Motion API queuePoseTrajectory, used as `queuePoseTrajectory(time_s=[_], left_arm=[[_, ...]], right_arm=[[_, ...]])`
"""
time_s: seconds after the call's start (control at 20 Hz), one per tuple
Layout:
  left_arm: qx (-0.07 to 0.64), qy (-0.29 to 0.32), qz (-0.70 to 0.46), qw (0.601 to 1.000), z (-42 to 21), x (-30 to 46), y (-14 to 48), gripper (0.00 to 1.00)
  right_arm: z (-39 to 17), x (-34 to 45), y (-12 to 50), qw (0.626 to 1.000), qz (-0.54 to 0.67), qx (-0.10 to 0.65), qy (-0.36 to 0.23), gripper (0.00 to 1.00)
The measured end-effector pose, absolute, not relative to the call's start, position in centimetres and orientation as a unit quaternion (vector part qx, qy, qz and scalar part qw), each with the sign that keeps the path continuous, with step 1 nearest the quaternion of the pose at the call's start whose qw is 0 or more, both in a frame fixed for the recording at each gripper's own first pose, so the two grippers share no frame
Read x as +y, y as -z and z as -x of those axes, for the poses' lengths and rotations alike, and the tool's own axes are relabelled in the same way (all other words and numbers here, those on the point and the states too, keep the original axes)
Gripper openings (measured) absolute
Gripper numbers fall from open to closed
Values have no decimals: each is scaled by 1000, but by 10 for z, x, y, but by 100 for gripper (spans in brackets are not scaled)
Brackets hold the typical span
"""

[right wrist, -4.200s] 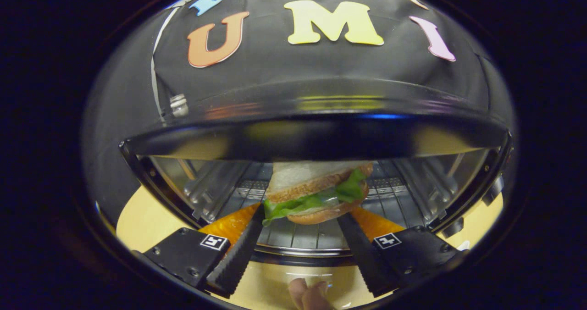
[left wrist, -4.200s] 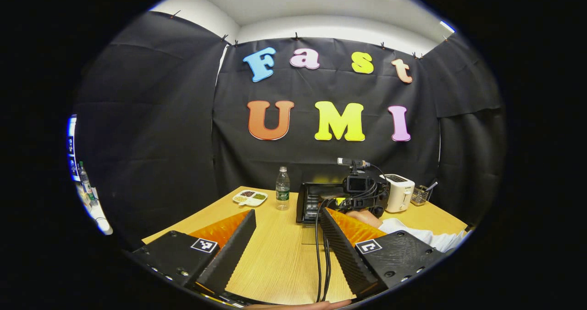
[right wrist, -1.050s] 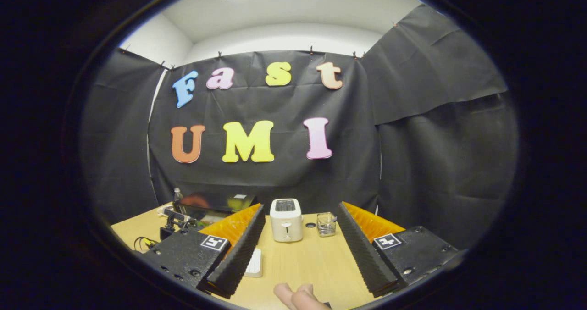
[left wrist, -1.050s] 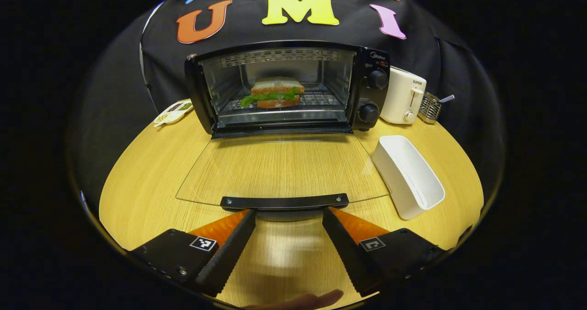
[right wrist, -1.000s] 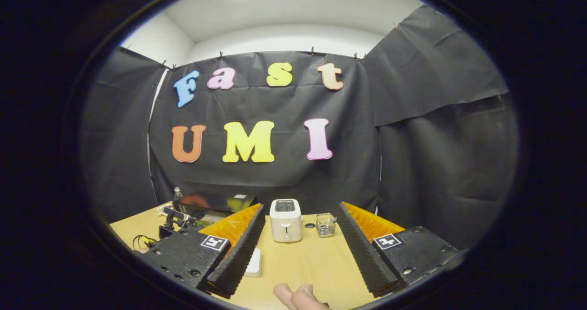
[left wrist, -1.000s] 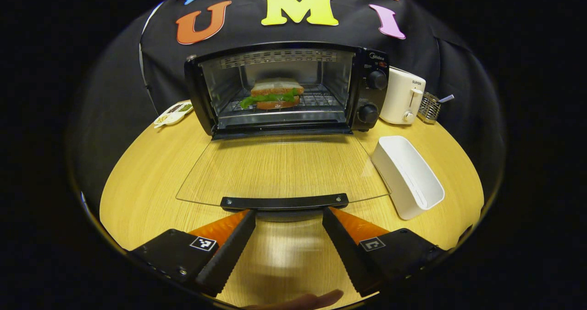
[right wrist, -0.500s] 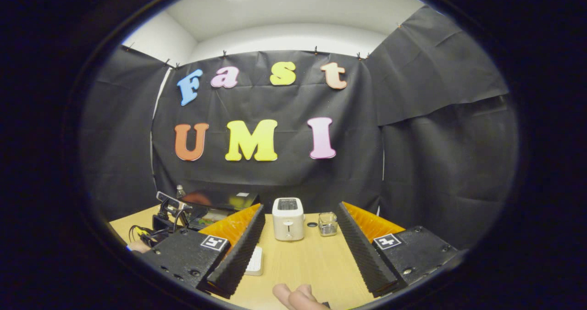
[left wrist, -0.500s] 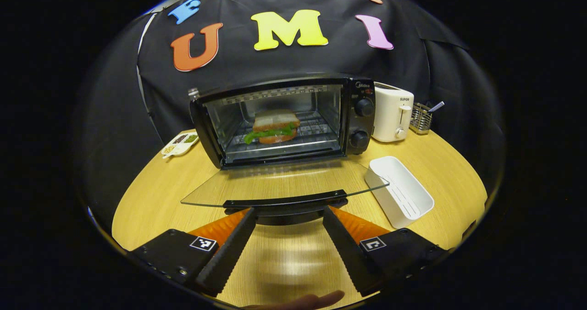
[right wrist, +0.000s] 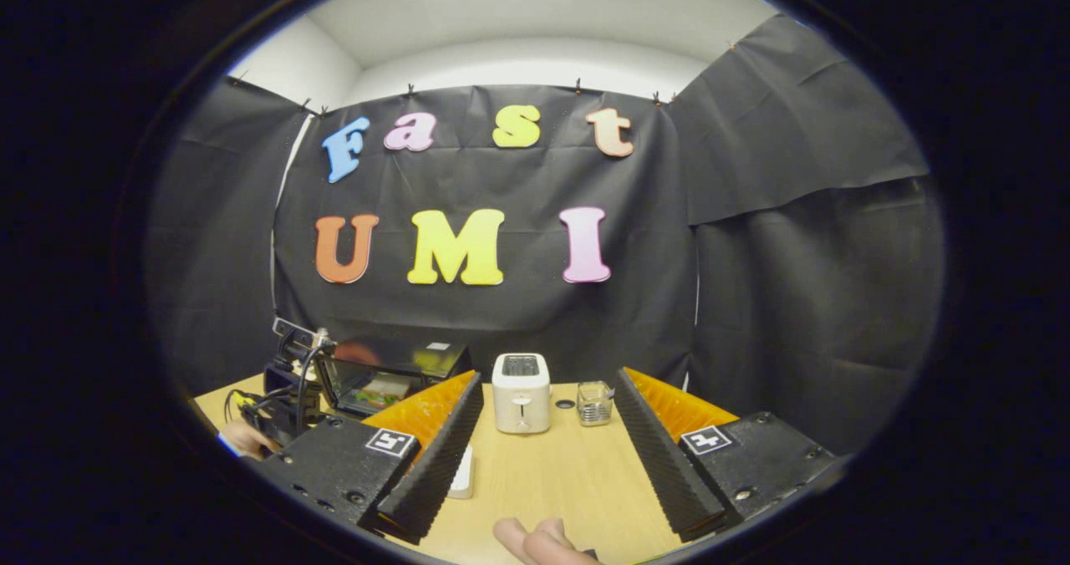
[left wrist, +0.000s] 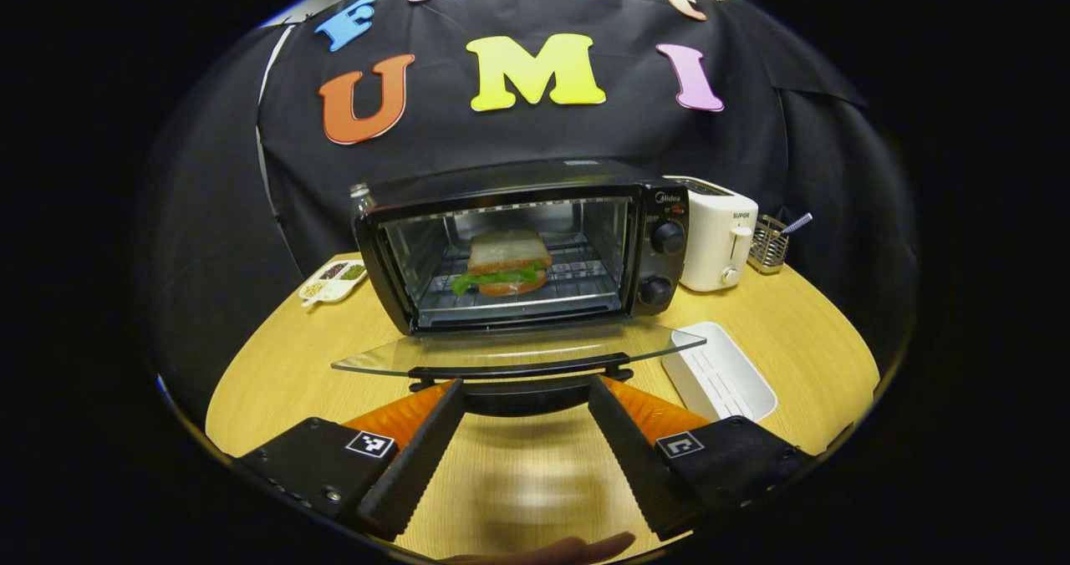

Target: Open the electric oven with the left hand, put the food in, and close the electric oven.

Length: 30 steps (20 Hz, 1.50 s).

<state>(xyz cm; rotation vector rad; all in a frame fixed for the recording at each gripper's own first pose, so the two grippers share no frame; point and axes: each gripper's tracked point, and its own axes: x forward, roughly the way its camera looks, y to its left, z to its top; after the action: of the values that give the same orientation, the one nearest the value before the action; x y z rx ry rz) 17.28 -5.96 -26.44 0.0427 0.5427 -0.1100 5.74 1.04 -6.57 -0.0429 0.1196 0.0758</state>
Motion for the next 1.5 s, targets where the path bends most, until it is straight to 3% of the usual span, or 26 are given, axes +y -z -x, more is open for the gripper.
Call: queuePoseTrajectory(time_s=[0.05, 0.1, 0.35, 0.4, 0.45, 0.5, 0.6, 0.65, 0.85, 0.9, 1.0, 1.05, 1.15, 1.2, 1.25, 1.45, 1.5], left_arm=[[263, 54, -21, 963, -175, -59, 260, 97], [258, 53, -21, 964, -177, -59, 256, 98], [229, 55, -25, 971, -196, -56, 235, 98], [226, 55, -24, 972, -201, -56, 231, 97], [219, 54, -23, 974, -205, -57, 227, 97], [215, 54, -21, 975, -211, -56, 224, 98], [205, 54, -16, 977, -220, -54, 216, 98], [199, 54, -13, 978, -226, -55, 211, 97], [168, 49, 11, 985, -255, -47, 193, 96], [164, 41, 17, 985, -260, -40, 190, 96], [167, 38, 28, 985, -255, -33, 186, 100], [160, 39, 27, 986, -251, -31, 180, 96], [152, 43, 30, 987, -237, -31, 169, 96], [147, 44, 36, 987, -230, -31, 164, 96], [143, 47, 41, 988, -221, -29, 156, 96], [123, 30, 29, 991, -176, -15, 128, 96], [111, 27, 26, 993, -162, -12, 118, 96]], right_arm=[[-58, 11, 66, 997, 22, 59, -37, 100], [-57, 12, 67, 997, 22, 60, -38, 90], [-56, 5, 68, 997, 25, 61, -32, 90], [-56, 2, 66, 998, 27, 59, -27, 100], [-54, -1, 66, 998, 29, 58, -23, 100], [-54, -3, 65, 998, 30, 59, -19, 90], [-52, -4, 66, 998, 30, 60, -18, 90], [-49, -3, 66, 998, 31, 60, -18, 100], [-41, -7, 60, 998, 31, 54, -8, 100], [-39, -9, 58, 998, 31, 52, -3, 90], [-34, -10, 55, 998, 29, 49, 2, 90], [-31, -11, 56, 998, 29, 48, 3, 100], [-25, -12, 53, 999, 26, 47, 5, 100], [-22, -13, 51, 999, 25, 46, 5, 90], [-19, -13, 48, 999, 24, 43, 7, 100], [-4, -9, 35, 1000, 23, 17, 6, 100], [-1, -9, 33, 1000, 21, 12, 5, 90]])
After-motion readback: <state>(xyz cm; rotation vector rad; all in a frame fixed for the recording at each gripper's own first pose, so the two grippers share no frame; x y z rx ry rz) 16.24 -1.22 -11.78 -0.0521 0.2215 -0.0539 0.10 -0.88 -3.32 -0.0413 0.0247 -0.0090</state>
